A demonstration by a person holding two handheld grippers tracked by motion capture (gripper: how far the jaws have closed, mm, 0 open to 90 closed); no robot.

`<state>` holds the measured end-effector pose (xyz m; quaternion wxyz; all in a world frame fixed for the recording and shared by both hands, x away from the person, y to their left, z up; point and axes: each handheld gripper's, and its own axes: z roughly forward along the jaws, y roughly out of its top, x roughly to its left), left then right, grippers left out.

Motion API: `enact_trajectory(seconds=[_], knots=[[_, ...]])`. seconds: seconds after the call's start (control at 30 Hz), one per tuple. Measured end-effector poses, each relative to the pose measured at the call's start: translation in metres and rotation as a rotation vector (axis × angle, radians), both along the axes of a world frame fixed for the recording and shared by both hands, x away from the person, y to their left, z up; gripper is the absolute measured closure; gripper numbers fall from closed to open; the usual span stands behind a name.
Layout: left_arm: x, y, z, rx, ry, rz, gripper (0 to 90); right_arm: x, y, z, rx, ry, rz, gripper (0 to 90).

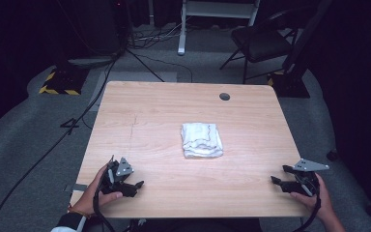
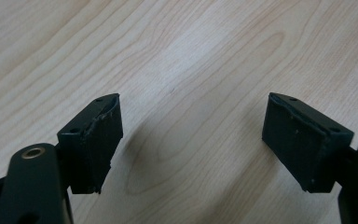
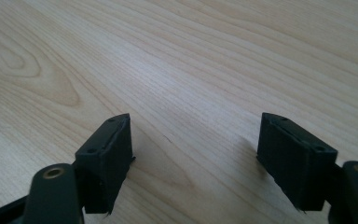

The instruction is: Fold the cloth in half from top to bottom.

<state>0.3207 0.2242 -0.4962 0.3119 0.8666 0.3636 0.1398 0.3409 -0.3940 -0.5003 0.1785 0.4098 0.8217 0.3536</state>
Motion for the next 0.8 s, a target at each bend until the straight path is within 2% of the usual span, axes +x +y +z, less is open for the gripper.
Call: enact_trajectory(seconds=[0.03,0.07,0.2,0.23,0.27,0.8], knots=[[0.0004,0.0034,-0.002,-0.031,0.016,0.016,19.7,-0.001,-0.0012,-0.001,0.007,-0.008,-0.006,25.9],[-0.0006,0.0095,-0.0069,-0.06,-0.026,0.021,18.0,-0.0021,-0.0013,-0.0017,0.008,-0.015,-0.014,24.8],[-0.0012,0.0114,-0.0074,-0.062,-0.032,0.052,17.5,-0.0031,-0.0018,-0.0029,0.016,-0.021,-0.02,23.7],[-0.0009,0.0108,-0.0073,-0.059,-0.033,0.059,16.9,-0.0019,-0.0012,-0.0032,0.011,-0.018,-0.04,18.7],[-0.001,0.0104,-0.0074,-0.06,-0.031,0.062,16.8,-0.0012,-0.0009,-0.0032,0.008,-0.013,-0.051,17.5],[-0.0029,0.0115,-0.0071,-0.057,-0.029,0.06,16.7,0.0007,-0.0003,-0.0036,0.004,-0.011,-0.058,14.9]])
